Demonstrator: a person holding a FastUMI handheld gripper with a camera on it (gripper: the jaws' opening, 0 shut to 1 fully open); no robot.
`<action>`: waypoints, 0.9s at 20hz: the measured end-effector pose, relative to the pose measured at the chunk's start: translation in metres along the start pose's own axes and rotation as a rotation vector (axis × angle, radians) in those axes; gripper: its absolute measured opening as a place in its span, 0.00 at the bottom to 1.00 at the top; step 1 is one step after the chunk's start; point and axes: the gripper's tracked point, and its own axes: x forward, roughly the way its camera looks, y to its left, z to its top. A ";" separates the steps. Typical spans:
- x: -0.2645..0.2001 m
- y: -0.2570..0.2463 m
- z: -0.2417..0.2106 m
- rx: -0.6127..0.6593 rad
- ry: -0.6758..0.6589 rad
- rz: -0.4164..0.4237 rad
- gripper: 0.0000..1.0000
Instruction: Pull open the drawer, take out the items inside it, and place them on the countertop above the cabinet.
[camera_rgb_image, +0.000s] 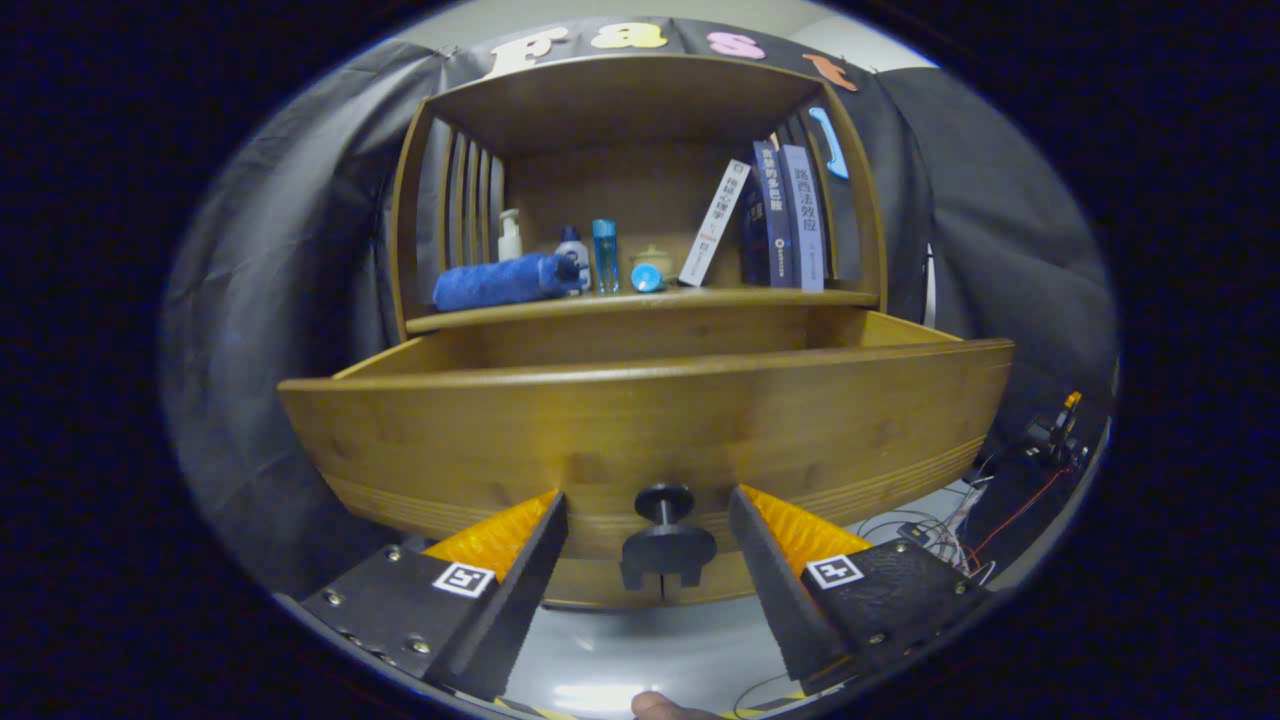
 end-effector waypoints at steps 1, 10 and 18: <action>0.001 -0.001 0.000 -0.004 0.001 0.002 0.98; 0.041 0.002 0.013 0.025 0.027 0.009 0.98; 0.078 0.007 0.024 0.025 0.054 0.001 0.98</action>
